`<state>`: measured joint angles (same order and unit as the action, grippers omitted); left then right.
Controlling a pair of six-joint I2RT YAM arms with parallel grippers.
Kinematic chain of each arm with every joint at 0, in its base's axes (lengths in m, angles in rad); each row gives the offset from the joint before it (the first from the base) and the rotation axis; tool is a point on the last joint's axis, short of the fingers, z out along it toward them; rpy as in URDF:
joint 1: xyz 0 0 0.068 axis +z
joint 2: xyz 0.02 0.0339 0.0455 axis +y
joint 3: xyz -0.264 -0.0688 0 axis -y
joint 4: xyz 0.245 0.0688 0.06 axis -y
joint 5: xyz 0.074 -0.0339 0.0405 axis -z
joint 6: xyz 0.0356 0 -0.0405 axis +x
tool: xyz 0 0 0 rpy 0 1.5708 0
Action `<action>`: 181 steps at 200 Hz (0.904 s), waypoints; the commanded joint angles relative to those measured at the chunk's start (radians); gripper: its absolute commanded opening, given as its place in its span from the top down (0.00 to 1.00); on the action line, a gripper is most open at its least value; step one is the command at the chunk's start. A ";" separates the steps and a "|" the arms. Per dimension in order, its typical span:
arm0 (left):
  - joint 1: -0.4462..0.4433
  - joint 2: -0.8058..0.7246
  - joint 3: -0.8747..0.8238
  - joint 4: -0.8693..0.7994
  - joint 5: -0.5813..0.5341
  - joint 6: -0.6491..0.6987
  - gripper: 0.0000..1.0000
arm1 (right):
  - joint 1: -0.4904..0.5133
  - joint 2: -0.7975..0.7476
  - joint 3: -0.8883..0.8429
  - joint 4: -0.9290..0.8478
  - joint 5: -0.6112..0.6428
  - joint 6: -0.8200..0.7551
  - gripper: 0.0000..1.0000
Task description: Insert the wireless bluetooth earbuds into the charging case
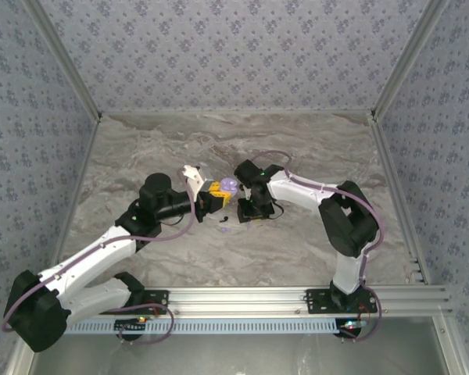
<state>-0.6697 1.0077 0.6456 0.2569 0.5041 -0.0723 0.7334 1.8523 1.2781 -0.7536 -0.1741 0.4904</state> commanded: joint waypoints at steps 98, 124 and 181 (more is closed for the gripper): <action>-0.008 -0.021 0.006 0.007 -0.004 0.015 0.91 | 0.027 0.091 0.043 -0.002 0.030 0.093 0.66; -0.008 -0.024 0.004 0.008 -0.004 0.015 0.92 | 0.030 0.107 0.053 -0.003 0.038 0.095 0.67; -0.008 -0.029 0.002 0.002 -0.005 0.017 0.91 | 0.037 0.136 0.059 -0.012 0.076 0.067 0.81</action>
<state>-0.6697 1.0077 0.6456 0.2565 0.5037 -0.0719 0.7586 1.9499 1.3170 -0.7673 -0.1265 0.5610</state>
